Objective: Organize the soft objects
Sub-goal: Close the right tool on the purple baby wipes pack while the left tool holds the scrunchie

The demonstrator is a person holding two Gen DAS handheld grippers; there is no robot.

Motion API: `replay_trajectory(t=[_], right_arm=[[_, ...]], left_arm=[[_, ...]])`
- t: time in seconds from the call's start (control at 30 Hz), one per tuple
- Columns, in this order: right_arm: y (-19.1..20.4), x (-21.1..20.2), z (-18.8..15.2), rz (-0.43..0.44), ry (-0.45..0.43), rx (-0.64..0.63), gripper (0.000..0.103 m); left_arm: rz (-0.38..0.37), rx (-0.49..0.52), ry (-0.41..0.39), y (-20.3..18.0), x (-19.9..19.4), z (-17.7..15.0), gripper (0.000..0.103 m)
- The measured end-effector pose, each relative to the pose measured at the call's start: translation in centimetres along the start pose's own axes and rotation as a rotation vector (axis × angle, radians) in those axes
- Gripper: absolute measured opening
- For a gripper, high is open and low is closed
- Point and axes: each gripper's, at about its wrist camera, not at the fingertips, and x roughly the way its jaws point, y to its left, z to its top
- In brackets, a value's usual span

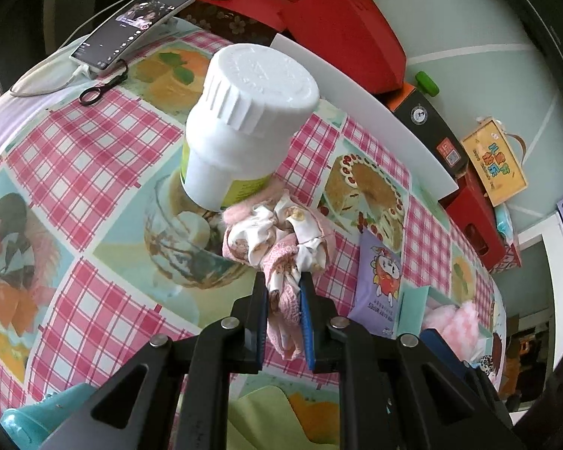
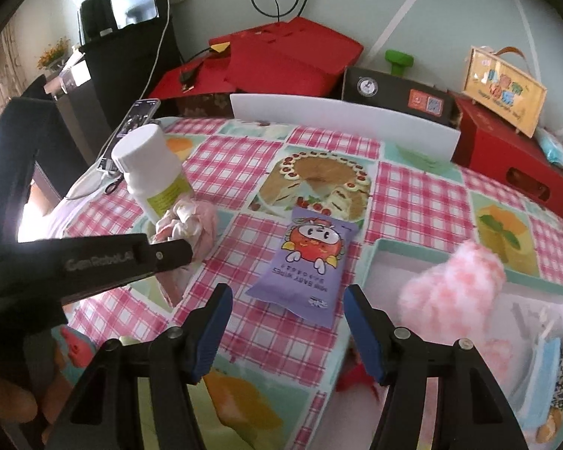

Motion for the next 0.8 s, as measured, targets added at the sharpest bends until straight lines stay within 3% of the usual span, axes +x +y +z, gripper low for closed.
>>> replay_trajectory(t=[0.8], right_arm=[[-0.2,4.0,2.1,-0.041,0.111,0.062,0.064]], left_arm=[[-0.009,-0.030,-0.013,0.5,-0.6,0.1,0.016]])
